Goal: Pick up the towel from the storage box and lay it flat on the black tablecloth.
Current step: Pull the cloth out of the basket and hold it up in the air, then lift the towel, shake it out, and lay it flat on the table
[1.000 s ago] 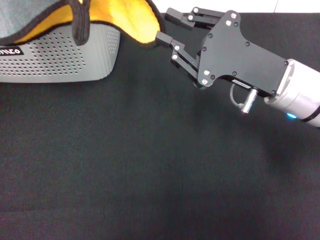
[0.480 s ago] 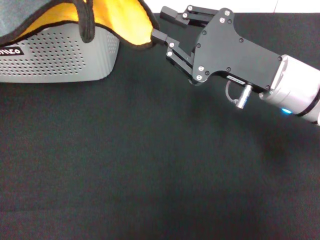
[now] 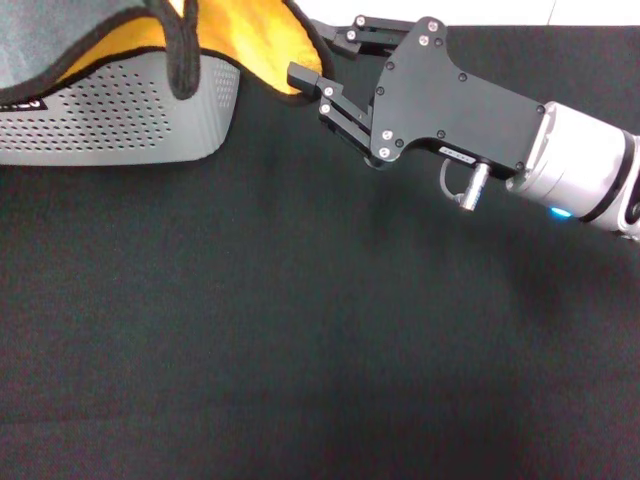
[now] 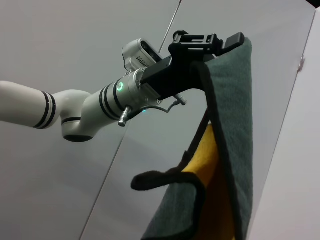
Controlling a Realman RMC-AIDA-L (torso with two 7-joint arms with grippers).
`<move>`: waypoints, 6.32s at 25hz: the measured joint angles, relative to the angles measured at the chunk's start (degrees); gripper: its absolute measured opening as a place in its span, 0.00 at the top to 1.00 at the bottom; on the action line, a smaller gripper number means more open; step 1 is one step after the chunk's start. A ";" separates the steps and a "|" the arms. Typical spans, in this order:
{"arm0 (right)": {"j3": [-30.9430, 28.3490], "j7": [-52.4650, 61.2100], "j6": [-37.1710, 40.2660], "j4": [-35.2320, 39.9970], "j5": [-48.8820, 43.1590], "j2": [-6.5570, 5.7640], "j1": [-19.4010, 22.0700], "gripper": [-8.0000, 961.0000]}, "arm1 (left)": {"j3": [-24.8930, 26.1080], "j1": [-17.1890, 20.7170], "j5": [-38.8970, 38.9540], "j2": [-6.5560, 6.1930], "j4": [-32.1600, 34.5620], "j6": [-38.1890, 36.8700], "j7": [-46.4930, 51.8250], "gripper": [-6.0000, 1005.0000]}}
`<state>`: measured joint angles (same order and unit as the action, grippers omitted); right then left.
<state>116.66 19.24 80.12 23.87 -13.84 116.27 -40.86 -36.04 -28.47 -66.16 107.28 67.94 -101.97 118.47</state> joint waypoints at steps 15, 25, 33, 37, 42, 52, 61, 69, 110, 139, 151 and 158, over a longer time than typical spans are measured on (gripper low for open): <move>1.00 -1.16 0.52 1.36 0.22 0.00 1.65 0.84 | 0.18 1.25 -0.33 0.30 -0.10 0.02 -0.12 0.93; 0.55 -2.09 2.26 3.42 0.97 -0.02 3.47 0.99 | 0.03 2.14 -0.75 0.36 -3.02 -1.48 -1.77 0.92; -4.73 -1.90 4.59 7.44 0.45 -0.91 6.77 0.99 | 0.04 5.55 -5.56 2.49 -19.97 -4.86 -14.70 0.92; -6.85 0.65 2.88 8.97 -1.29 -1.98 6.13 0.99 | 0.04 8.05 -15.28 6.60 -23.97 -5.32 -28.76 0.90; -12.22 9.02 -2.00 9.28 -9.17 -2.62 3.20 0.99 | 0.10 8.67 -21.25 9.55 -28.75 -4.87 -39.12 0.84; -25.65 24.21 -8.19 18.77 -30.37 -1.21 4.74 0.98 | 0.14 8.93 -23.40 11.86 -40.19 5.35 -59.32 0.69; -30.05 26.03 -8.68 23.44 -32.28 -0.81 8.17 0.98 | 1.15 8.87 -22.45 12.01 -43.01 10.85 -64.27 0.49; -31.73 33.11 -10.40 24.68 -33.17 -1.77 7.27 0.98 | 0.98 9.03 -21.43 12.38 -44.63 9.39 -76.00 0.41; -34.14 44.25 -15.50 37.79 -42.67 -0.91 12.27 0.97 | 0.74 9.18 -20.70 12.89 -52.57 8.90 -90.34 0.33; -26.66 46.11 -28.27 31.95 -44.04 -0.33 -2.82 0.96 | 1.15 3.87 -9.64 13.48 -73.08 12.07 -120.67 0.34; -26.24 46.15 -28.59 29.51 -43.74 -0.06 -6.69 0.96 | 1.24 0.18 -4.97 13.48 -75.10 17.52 -122.34 0.35; -23.00 46.21 -28.81 29.85 -43.10 -0.09 -6.89 0.96 | 1.24 -1.23 -0.98 13.48 -75.70 18.39 -121.91 0.35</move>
<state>93.66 65.46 51.31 53.72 -56.94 116.18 -47.75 -34.80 -29.70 -67.14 120.76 -7.76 -83.58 -3.44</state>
